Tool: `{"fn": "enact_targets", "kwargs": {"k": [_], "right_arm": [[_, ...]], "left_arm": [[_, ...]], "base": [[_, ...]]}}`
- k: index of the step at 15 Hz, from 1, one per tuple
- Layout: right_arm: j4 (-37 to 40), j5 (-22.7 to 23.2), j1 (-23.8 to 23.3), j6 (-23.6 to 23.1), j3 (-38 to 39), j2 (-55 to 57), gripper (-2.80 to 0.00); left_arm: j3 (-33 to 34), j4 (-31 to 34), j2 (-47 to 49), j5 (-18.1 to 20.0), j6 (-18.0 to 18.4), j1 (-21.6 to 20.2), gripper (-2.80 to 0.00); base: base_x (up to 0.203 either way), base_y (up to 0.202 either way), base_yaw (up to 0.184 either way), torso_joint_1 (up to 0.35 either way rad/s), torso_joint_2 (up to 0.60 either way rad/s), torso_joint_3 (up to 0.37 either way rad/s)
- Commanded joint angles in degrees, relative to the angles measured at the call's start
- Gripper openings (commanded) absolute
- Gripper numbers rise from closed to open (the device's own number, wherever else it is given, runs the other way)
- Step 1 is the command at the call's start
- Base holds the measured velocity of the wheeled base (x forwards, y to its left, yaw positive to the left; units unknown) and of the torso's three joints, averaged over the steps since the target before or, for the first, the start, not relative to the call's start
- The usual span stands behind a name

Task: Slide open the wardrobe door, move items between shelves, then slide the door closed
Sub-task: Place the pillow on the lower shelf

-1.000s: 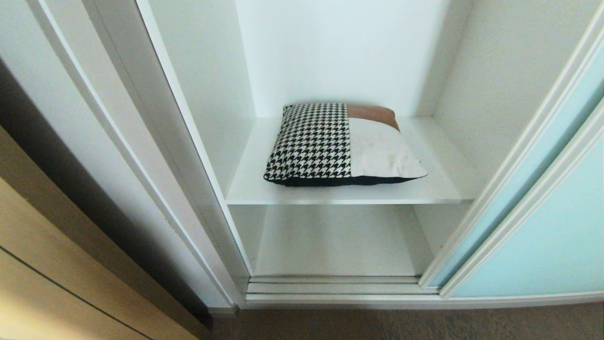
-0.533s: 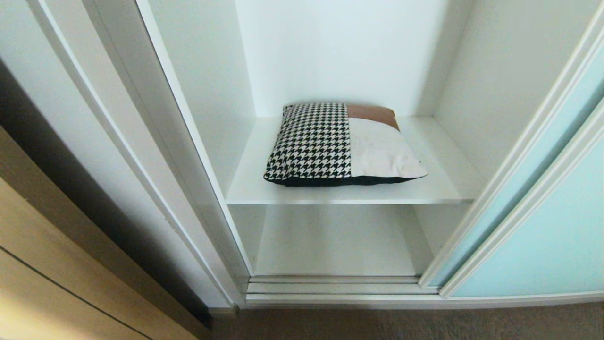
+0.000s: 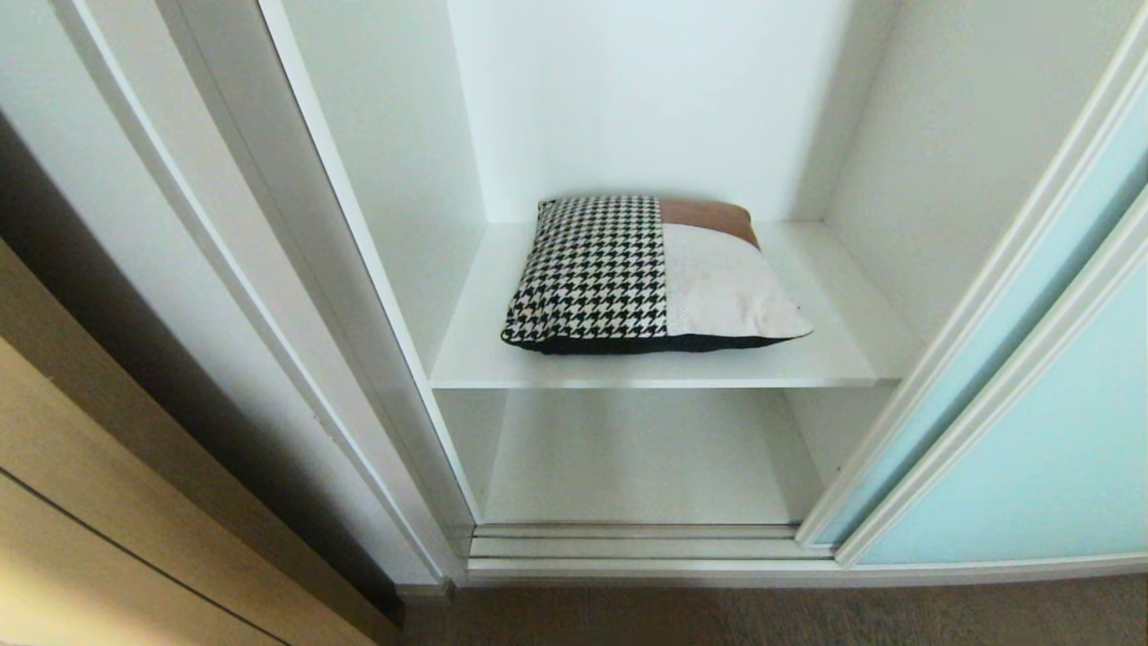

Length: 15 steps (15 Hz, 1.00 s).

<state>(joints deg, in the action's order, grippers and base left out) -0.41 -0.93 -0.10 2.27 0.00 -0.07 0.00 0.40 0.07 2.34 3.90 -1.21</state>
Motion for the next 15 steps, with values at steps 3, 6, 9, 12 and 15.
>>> {"fn": "enact_targets", "kwargs": {"k": [3,6,9,12,15], "right_arm": [[-0.03,-0.03,0.01,0.02,0.00,0.07,-2.80],[-0.03,-0.03,0.01,0.02,0.00,0.07,-2.80],[-0.03,0.05,0.01,0.02,0.00,0.07,-2.80],[-0.03,-0.03,0.01,0.02,0.00,0.07,-2.80],[-0.03,-0.02,0.01,0.02,0.00,0.07,-2.80]], "left_arm": [[0.09,0.04,0.10,0.03,0.05,-0.02,-2.80],[0.09,0.04,0.10,0.03,0.05,-0.02,-2.80],[0.09,0.04,0.10,0.03,0.05,-0.02,-2.80],[0.09,0.04,0.10,0.03,-0.03,-0.02,-2.80],[0.09,0.04,0.10,0.03,0.01,-0.02,-2.80]], "base": [[0.000,0.000,0.000,0.000,0.00,0.000],[0.000,0.000,0.000,0.000,0.00,0.000],[0.000,0.000,0.000,0.000,0.00,0.000],[0.000,0.000,0.000,0.000,0.00,0.000],[0.000,0.000,0.000,0.000,0.00,0.000]]}}
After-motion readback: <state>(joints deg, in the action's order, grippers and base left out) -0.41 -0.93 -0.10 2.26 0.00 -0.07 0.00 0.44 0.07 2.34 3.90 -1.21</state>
